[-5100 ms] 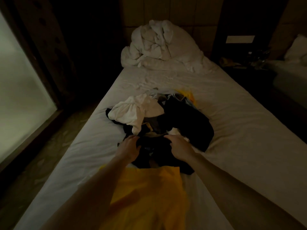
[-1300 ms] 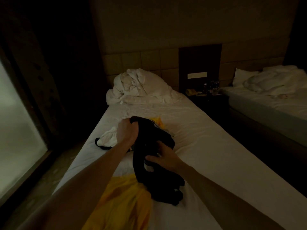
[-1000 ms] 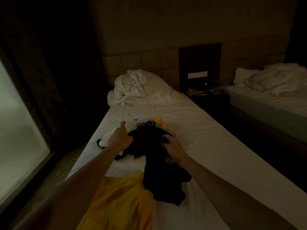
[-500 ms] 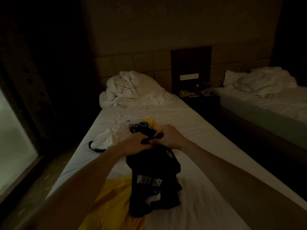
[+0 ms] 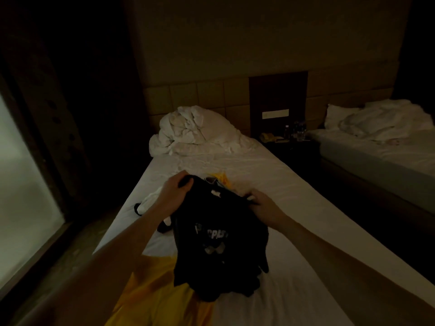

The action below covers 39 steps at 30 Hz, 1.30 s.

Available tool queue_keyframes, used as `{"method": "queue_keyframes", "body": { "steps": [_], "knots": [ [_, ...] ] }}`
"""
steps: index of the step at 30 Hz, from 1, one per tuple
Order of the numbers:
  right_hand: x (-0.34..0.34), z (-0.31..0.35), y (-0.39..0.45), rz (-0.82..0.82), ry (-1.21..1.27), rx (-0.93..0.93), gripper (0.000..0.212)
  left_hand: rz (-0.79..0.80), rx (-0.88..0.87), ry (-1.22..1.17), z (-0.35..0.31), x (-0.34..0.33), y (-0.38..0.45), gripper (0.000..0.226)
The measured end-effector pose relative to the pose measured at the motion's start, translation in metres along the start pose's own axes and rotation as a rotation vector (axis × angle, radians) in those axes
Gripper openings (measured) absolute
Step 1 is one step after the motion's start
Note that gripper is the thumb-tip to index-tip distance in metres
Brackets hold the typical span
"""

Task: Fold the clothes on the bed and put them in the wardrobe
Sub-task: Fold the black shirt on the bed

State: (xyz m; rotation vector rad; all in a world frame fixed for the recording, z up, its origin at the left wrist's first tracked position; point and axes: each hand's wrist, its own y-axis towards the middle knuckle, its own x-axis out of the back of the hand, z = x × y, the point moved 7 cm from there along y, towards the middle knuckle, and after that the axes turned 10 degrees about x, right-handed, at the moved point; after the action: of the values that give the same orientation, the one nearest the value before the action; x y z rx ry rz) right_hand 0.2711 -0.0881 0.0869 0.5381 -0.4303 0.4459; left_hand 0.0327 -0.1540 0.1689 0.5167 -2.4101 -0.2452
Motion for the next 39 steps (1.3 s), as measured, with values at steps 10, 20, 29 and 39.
{"method": "queue_keyframes", "body": {
  "steps": [10, 20, 29, 39],
  "knots": [
    [0.051, 0.067, 0.006, 0.176, -0.344, 0.249, 0.016, -0.149, 0.048, -0.089, 0.0, 0.022, -0.001, 0.011],
    [0.131, 0.094, -0.003, -0.299, -0.039, 0.089, 0.019, 0.319, 0.002, 0.199, -0.003, 0.016, -0.018, 0.013],
    [0.169, 0.152, -0.028, -0.292, -0.022, 0.149, 0.014, -0.083, -0.052, -0.235, -0.083, 0.071, -0.04, 0.016],
    [0.249, 0.291, -0.075, -0.569, -0.09, 0.499, 0.027, -0.846, -0.311, -0.084, -0.205, 0.172, -0.105, 0.054]
  ]
}}
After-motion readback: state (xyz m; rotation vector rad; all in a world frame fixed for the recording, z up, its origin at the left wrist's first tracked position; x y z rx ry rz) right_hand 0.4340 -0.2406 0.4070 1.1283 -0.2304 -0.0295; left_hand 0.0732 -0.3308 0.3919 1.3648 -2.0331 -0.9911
